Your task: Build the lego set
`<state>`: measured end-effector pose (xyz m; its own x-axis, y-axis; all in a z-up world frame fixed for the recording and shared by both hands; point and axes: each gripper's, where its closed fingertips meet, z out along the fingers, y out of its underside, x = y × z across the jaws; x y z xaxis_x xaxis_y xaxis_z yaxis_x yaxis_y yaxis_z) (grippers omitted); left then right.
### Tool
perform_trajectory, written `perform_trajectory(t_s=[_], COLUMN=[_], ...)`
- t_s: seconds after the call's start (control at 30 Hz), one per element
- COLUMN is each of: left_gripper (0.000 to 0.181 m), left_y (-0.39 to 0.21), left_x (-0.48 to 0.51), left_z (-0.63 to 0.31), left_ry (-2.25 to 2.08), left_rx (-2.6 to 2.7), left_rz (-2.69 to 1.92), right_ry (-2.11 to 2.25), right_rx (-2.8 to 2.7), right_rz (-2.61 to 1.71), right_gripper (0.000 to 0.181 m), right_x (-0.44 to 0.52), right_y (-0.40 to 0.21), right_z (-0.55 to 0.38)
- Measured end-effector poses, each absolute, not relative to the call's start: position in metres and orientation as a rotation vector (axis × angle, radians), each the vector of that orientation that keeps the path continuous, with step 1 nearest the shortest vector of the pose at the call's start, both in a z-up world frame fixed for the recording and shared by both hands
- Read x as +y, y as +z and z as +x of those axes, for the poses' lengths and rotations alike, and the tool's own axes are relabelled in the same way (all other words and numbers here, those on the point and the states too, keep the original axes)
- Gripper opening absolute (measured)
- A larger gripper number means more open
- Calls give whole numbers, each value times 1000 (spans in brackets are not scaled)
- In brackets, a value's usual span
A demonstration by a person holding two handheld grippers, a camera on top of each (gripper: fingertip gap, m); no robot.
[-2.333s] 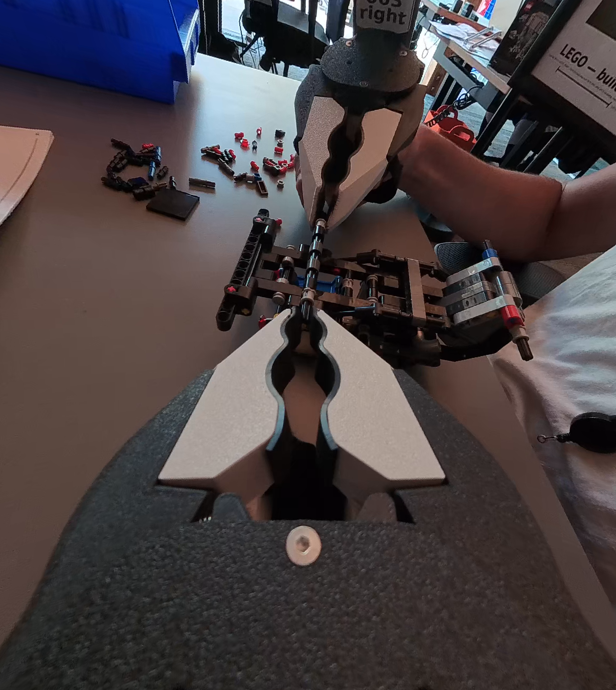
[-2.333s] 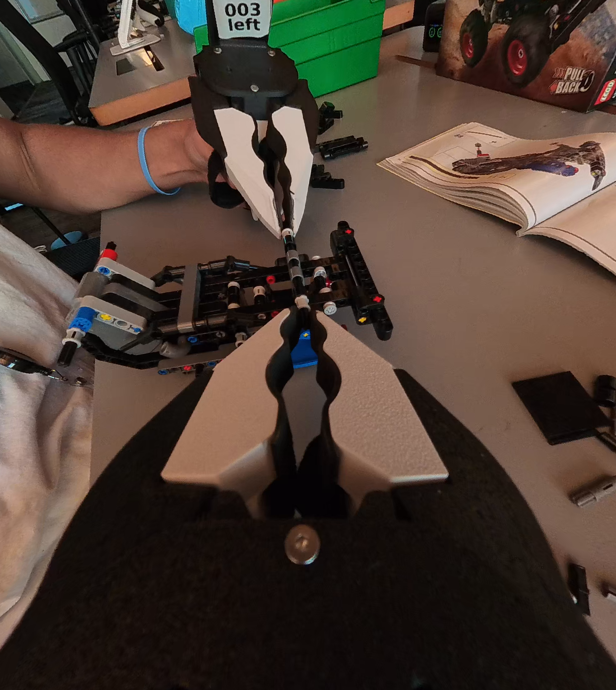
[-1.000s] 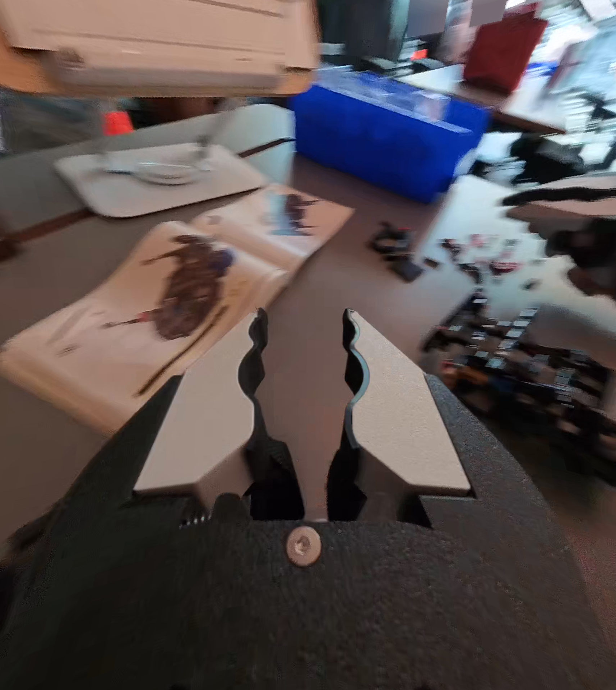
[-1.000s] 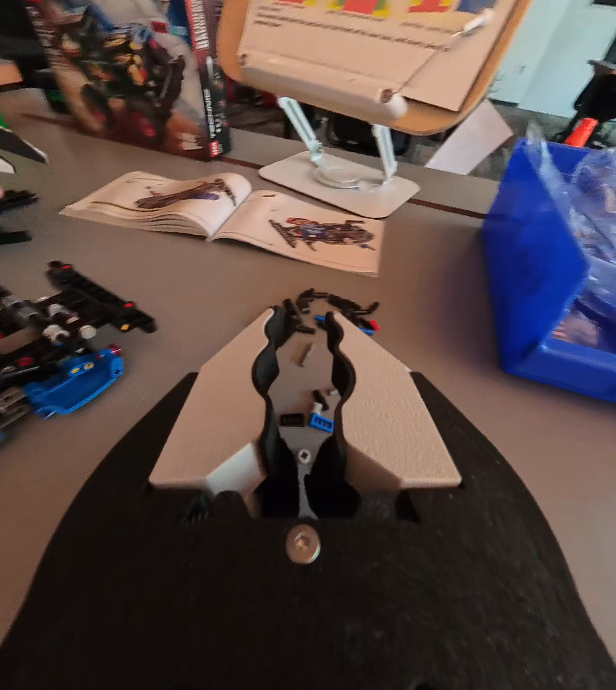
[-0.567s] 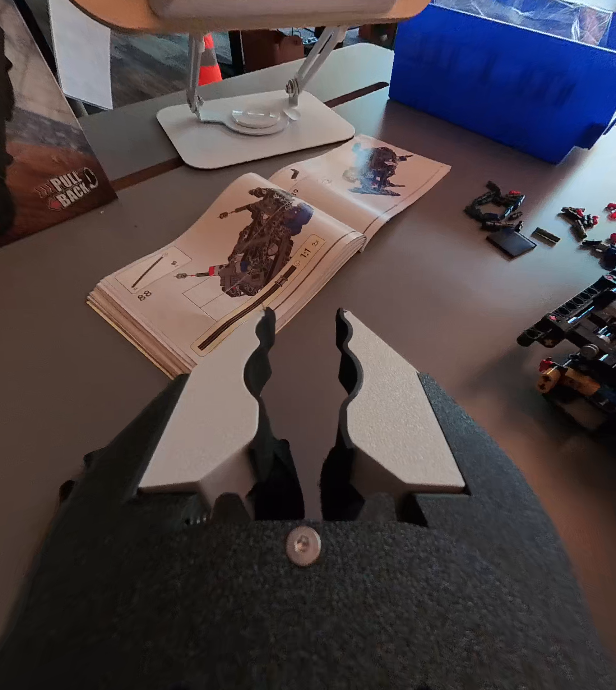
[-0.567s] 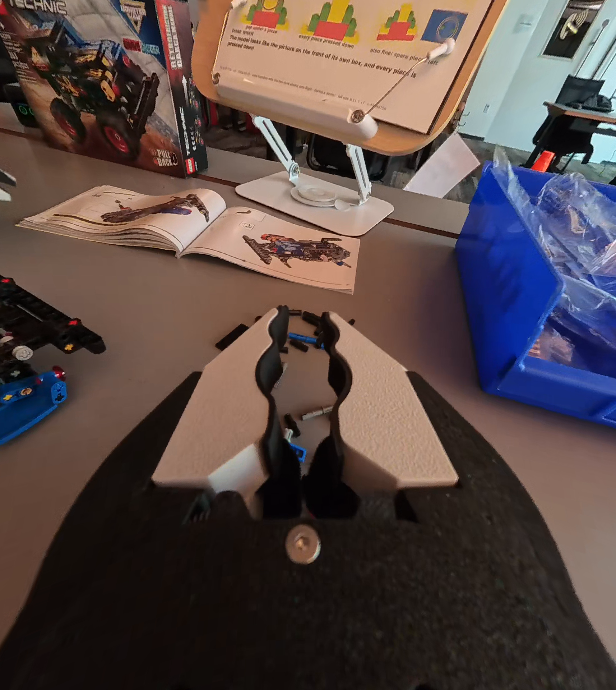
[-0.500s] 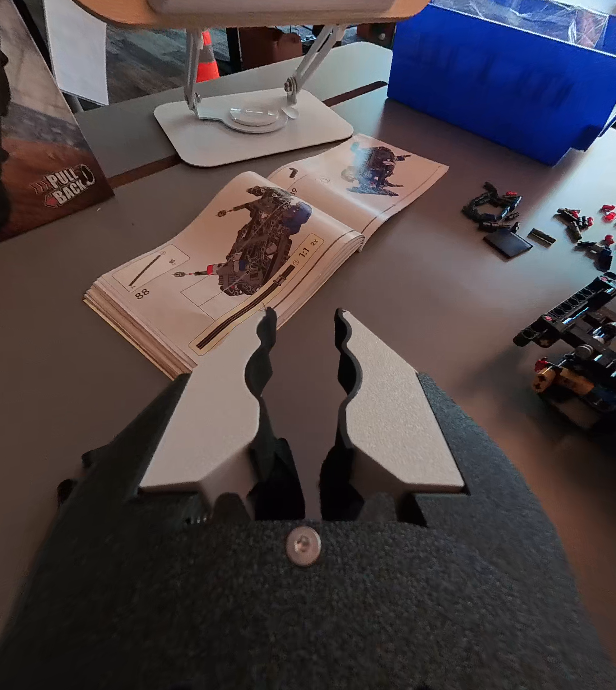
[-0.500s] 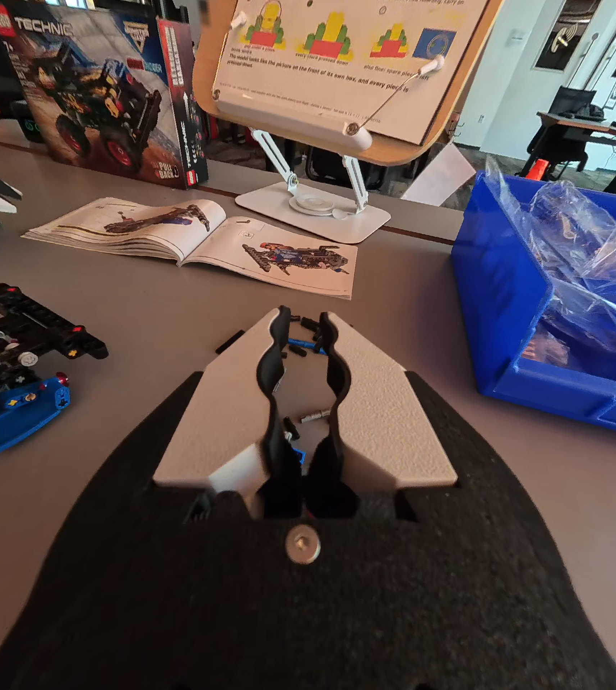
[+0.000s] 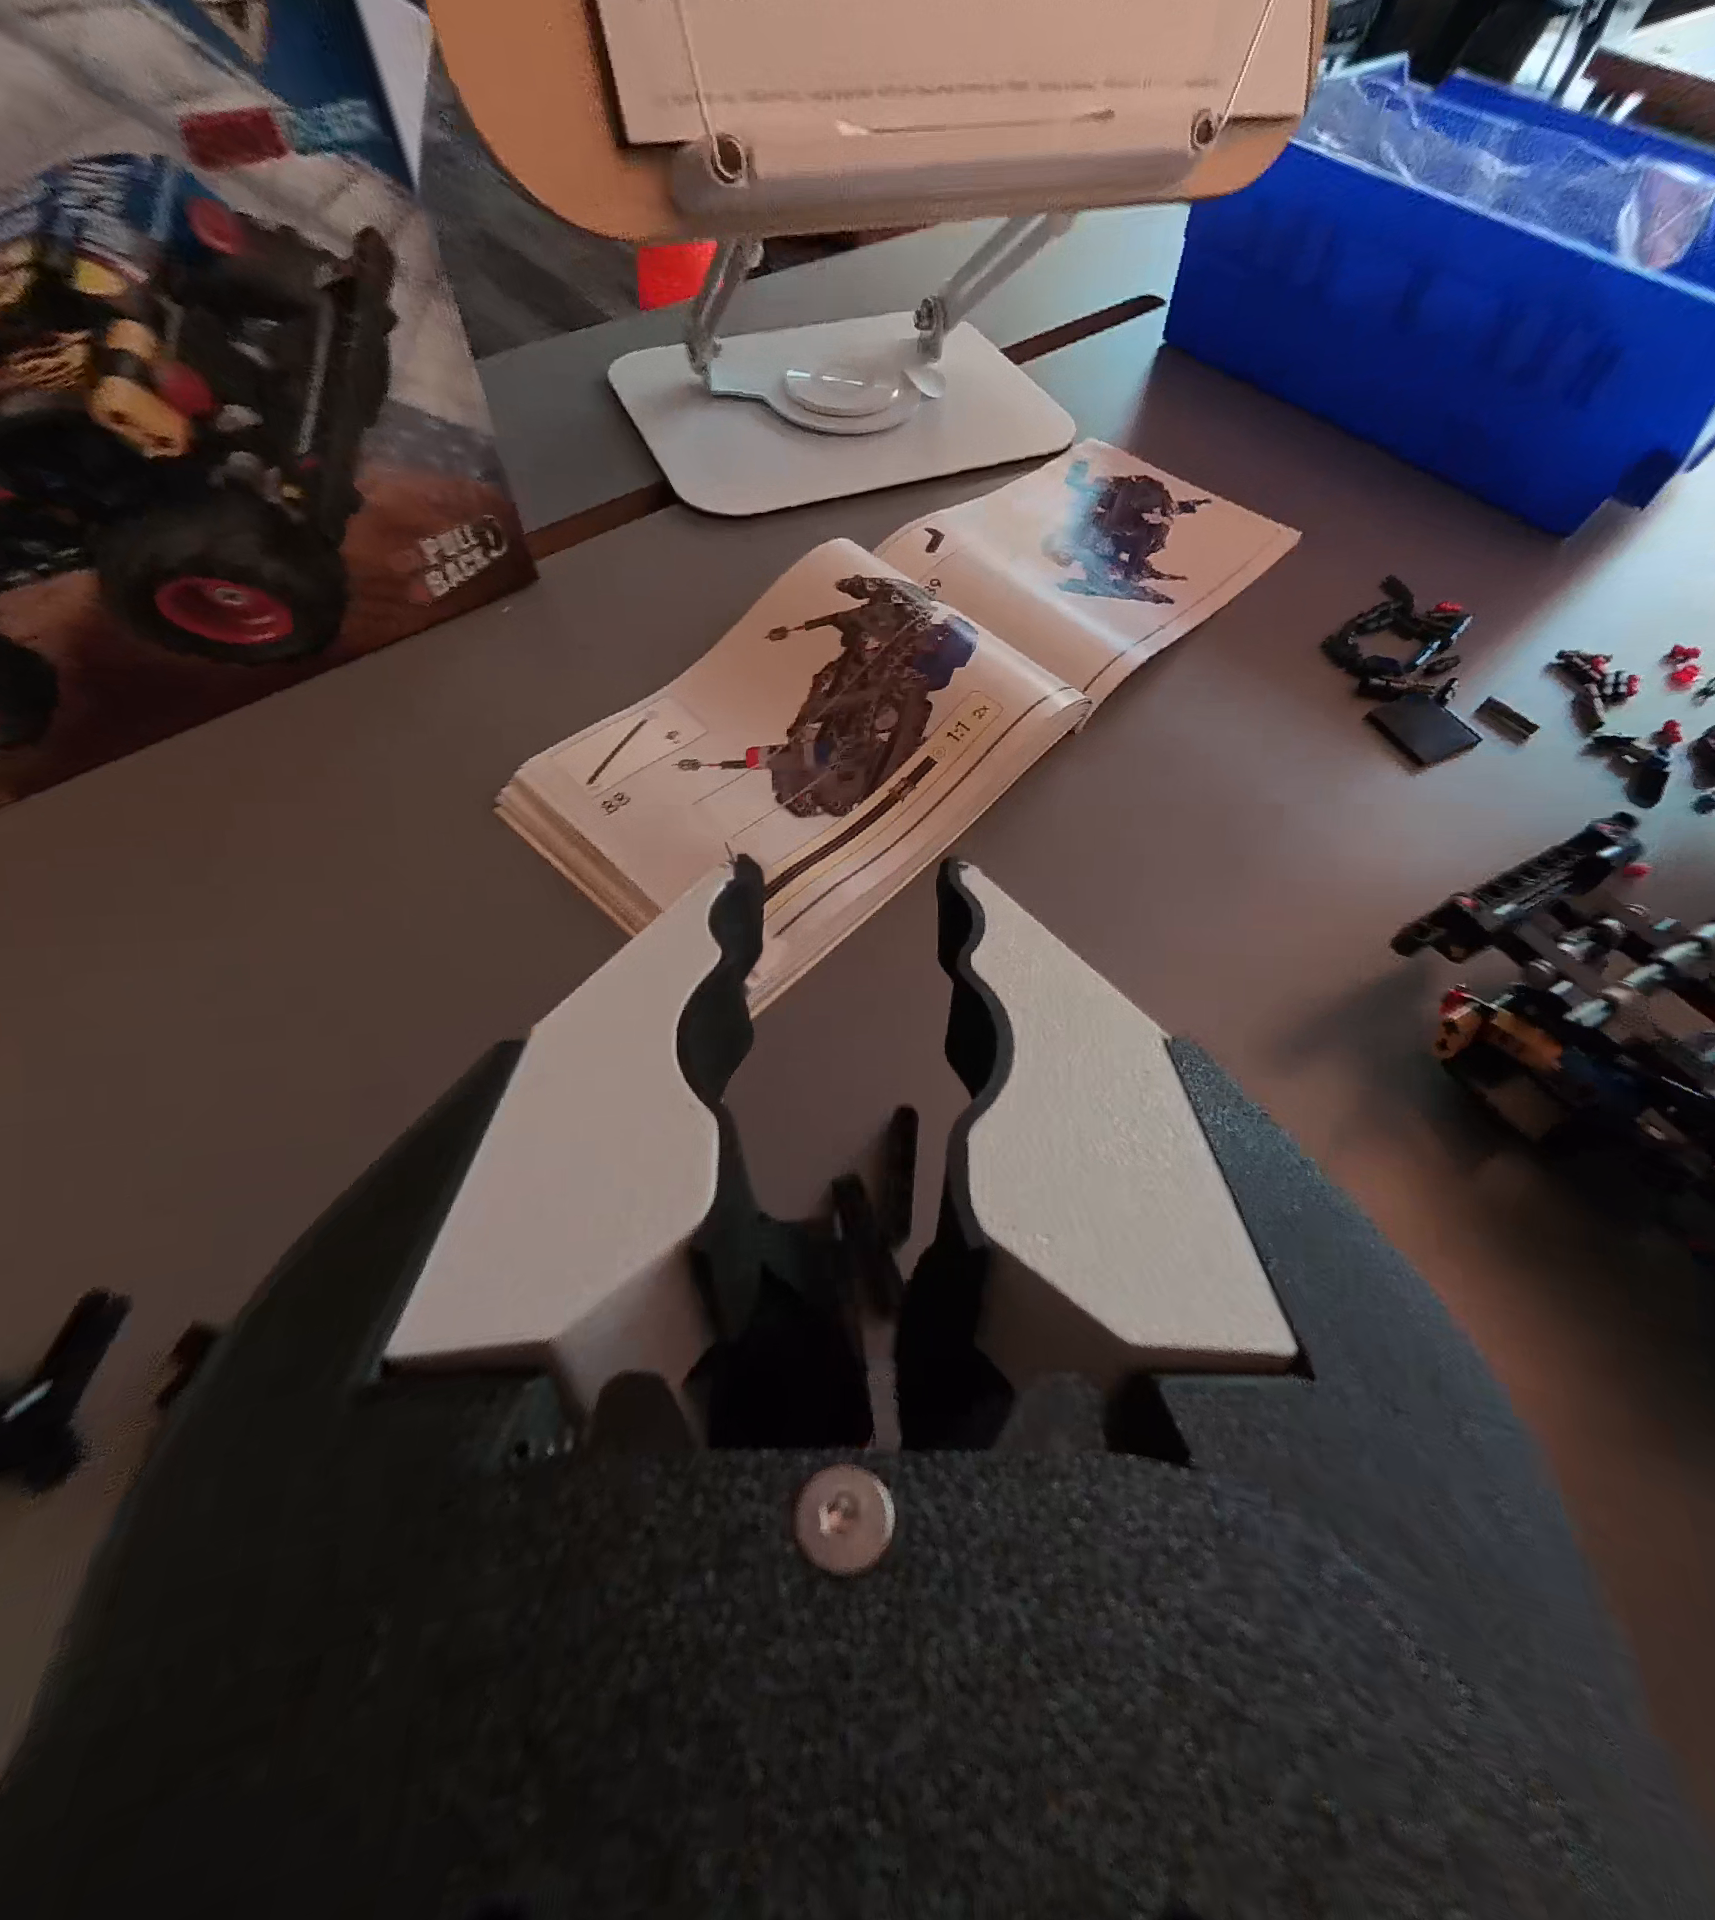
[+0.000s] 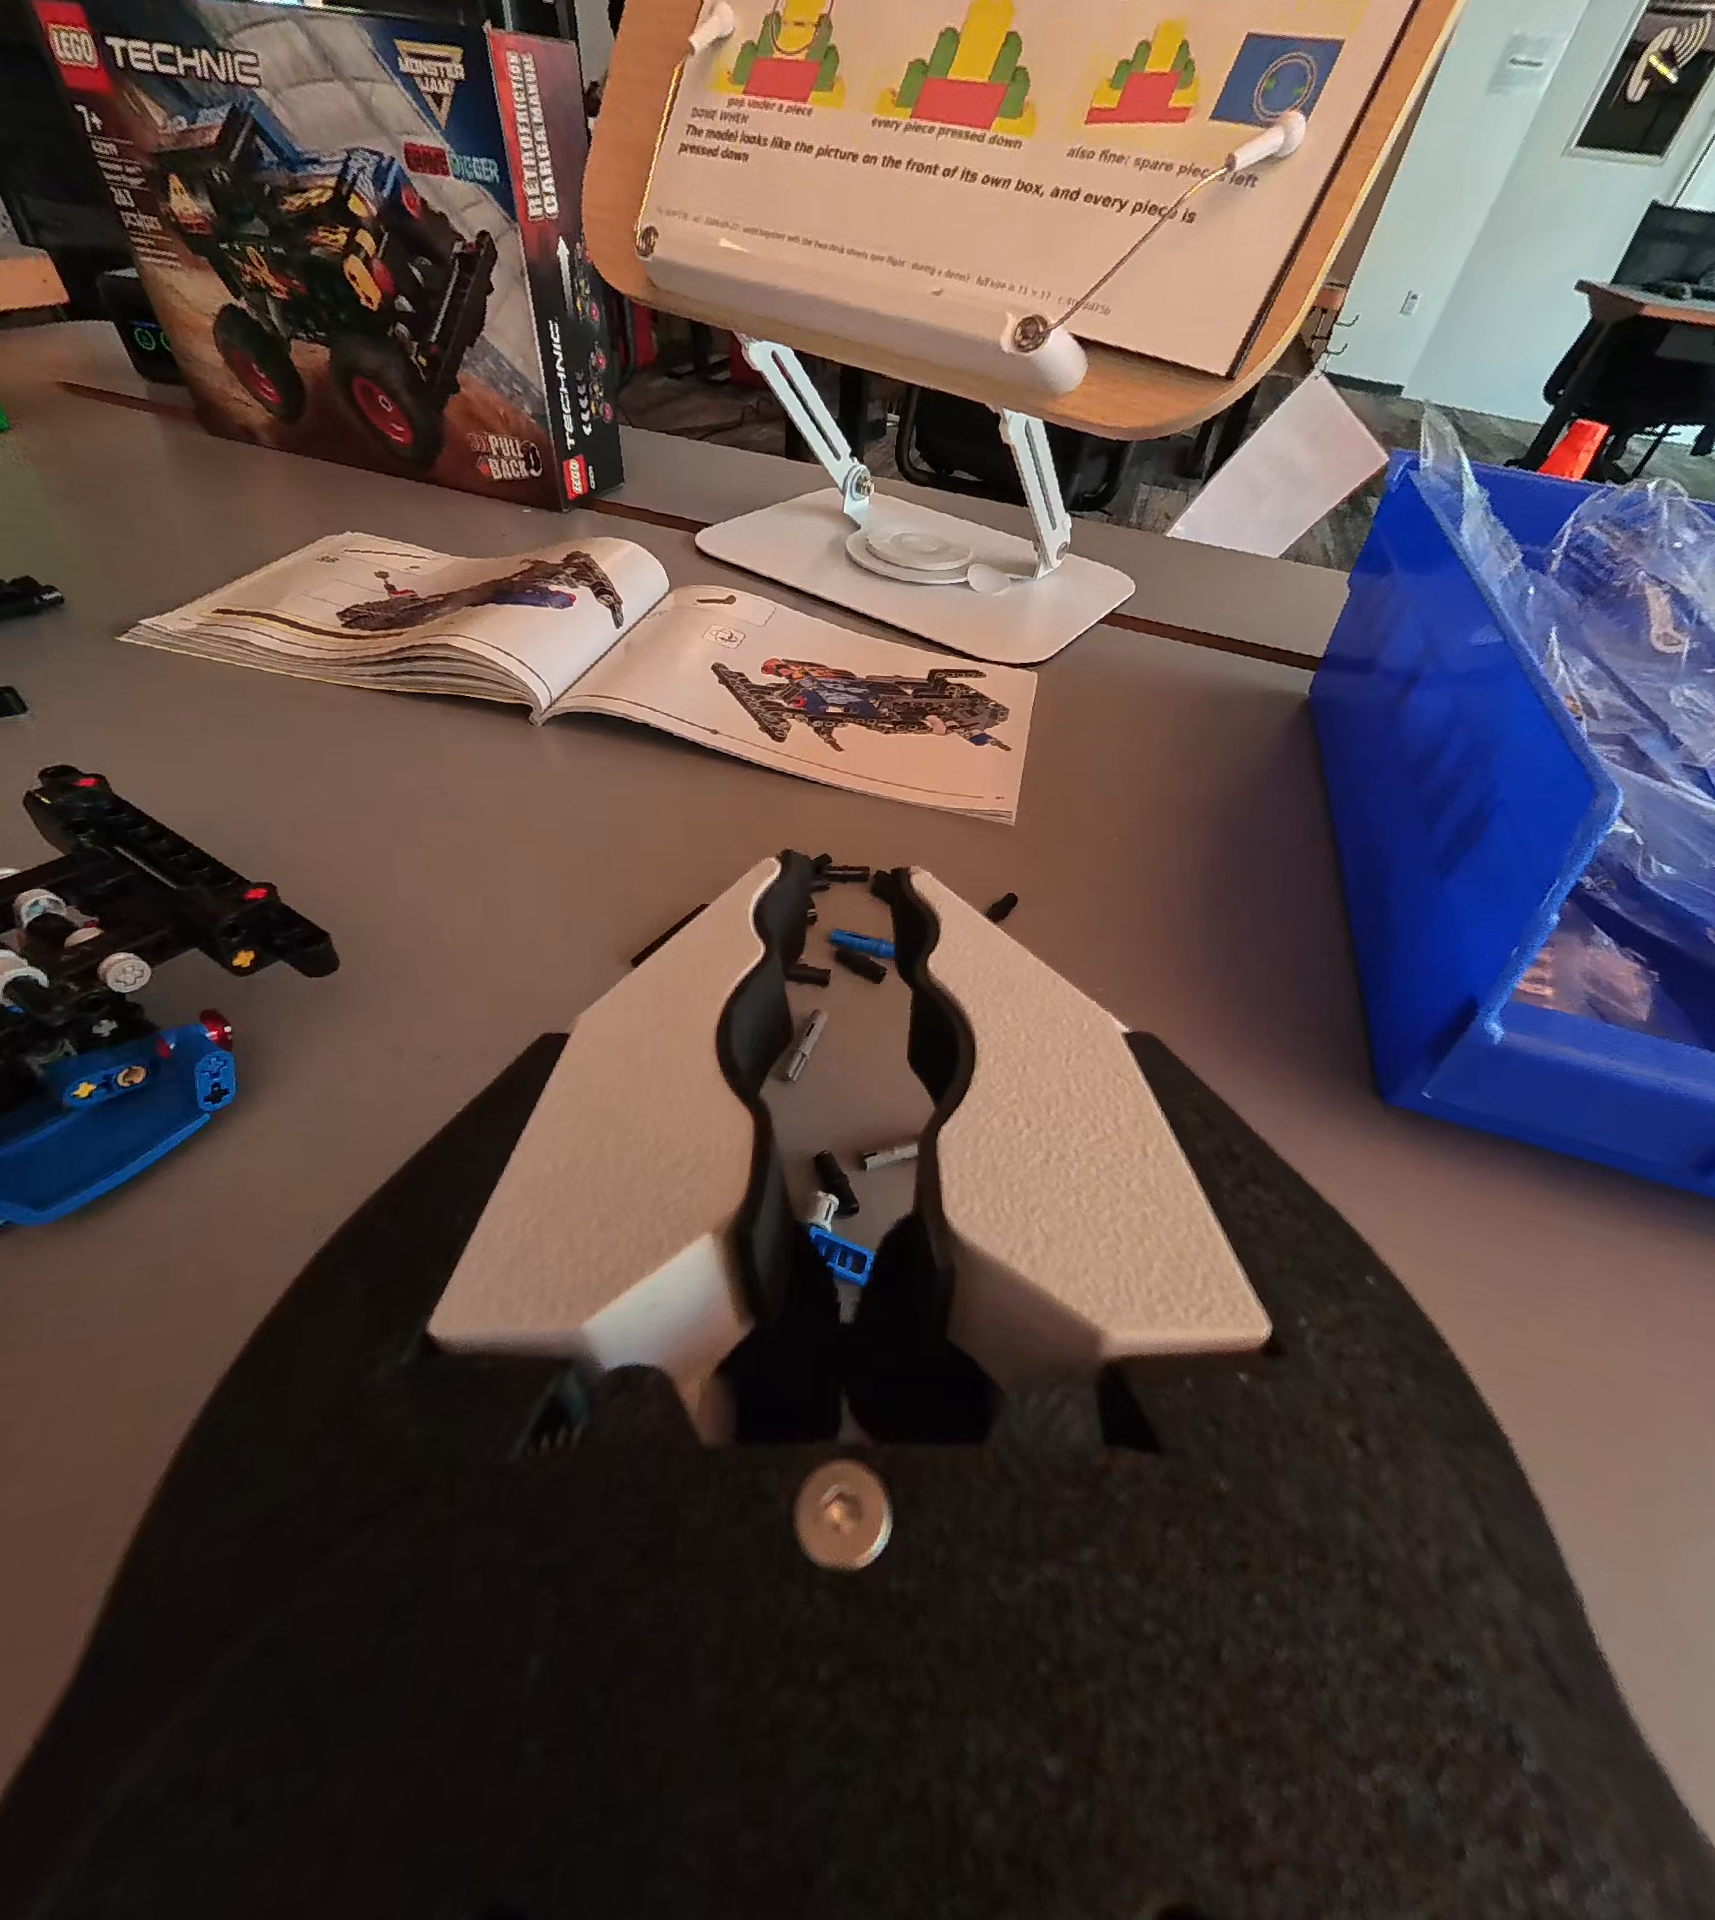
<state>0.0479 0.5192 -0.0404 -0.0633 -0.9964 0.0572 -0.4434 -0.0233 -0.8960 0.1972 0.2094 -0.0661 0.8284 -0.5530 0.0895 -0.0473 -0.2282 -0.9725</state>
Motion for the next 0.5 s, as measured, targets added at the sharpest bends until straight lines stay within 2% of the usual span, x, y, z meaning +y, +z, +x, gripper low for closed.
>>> perform_trajectory(t_s=[0.13, 0.5], left_gripper=[29, 29], left_y=[-36, -78], left_x=[523, 479], left_z=[9, -32], left_ry=[-1100, -1207], left_rx=[1552, 1517], left_rz=[-1626, -1739], right_ry=[-518, -542], right_rx=[457, 449], right_rz=[-1760, -1776], right_gripper=[15, 15], right_x=[210, 210], right_y=[-66, -68], right_z=[197, 195])
